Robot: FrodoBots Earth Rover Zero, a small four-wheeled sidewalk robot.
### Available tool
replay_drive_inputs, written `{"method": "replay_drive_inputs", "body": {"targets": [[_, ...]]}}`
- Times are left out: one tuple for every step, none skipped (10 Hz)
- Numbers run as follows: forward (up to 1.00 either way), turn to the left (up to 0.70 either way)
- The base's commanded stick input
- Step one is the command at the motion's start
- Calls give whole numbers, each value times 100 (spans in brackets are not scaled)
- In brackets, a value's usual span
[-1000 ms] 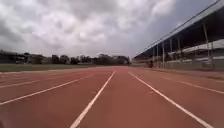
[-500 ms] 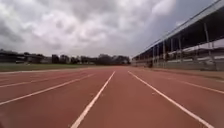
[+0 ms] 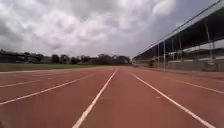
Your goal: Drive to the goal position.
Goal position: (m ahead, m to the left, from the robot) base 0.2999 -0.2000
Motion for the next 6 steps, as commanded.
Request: {"method": "replay_drive_inputs", "body": {"targets": [[45,0],[45,0],[45,0],[45,0],[45,0],[45,0]]}}
